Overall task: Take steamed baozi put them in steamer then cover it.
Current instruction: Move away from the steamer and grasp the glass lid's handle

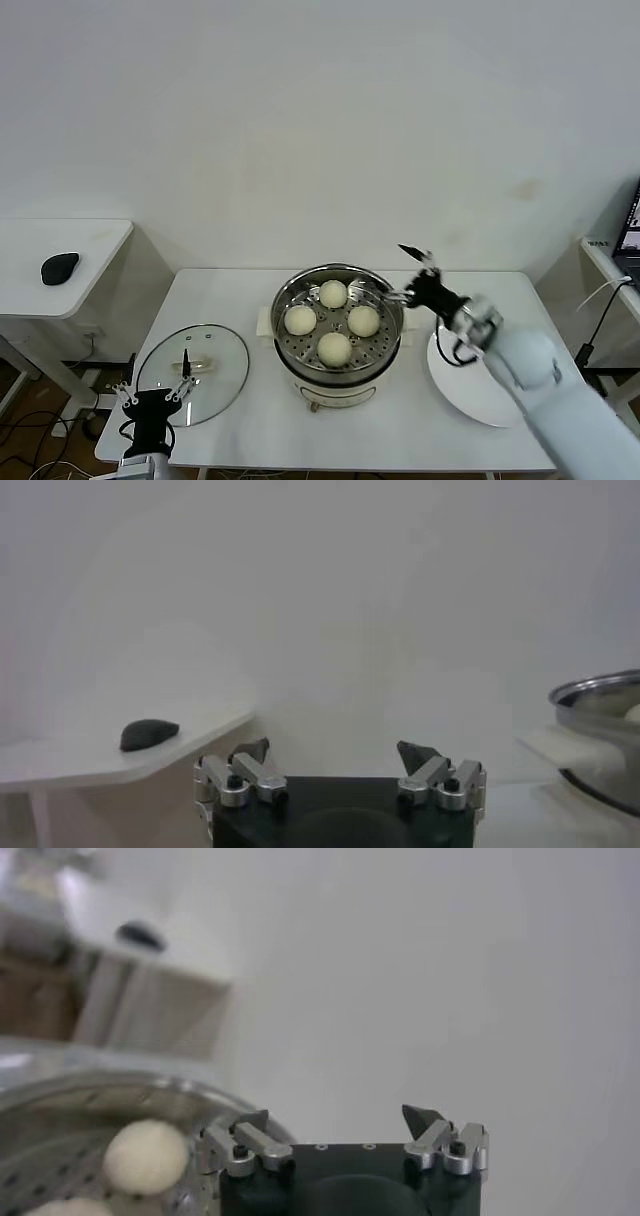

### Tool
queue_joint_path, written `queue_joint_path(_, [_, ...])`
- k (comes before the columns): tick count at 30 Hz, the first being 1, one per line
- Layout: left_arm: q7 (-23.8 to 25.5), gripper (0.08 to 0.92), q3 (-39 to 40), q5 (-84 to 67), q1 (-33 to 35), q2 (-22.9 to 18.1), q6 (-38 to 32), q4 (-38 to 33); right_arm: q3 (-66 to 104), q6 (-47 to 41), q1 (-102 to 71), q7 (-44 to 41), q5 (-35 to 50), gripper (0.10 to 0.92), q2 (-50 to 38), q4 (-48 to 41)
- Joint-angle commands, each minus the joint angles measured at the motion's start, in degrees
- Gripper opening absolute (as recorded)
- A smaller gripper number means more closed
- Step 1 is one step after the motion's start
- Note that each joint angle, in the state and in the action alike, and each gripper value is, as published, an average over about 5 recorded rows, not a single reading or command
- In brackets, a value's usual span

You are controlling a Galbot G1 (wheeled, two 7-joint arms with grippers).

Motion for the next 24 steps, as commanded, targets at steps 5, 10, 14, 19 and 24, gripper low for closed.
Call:
queue_joint_path(5, [-0.4,0.823,-5.9,48.2,2.2,8.7,-3.2,11.7,41.2,7.1,-34.2,1.4,-4.6,0.823,22.6,4.9])
queue_joint_path(10, [-1.0,0.823,-8.5,62.1,4.4,10.9,-6.0,14.2,42.3,7.3,-34.5,4.2,-3.8,0.823,24.0,4.6])
queue_joint_path(14, [-1.5,0.823,-8.4,66.7,2.2,13.1,-6.4,18.4,43.1,7.0,-33.2,6.7,-3.1,0.823,24.7,3.5])
queue_joint_path(19, [-0.6,0.823,-6.1,67.5,-3.0,16.0,-5.8,23.9,44.1,6.7,-32.9,8.0,-2.9,0.823,25.2,3.2])
queue_joint_path(24, [0.2,0.823,-3.4,66.2,-8.1,17.8,-5.2,27.9,44.6,6.5,-33.3,8.1,-3.3,0.823,26.3,3.8])
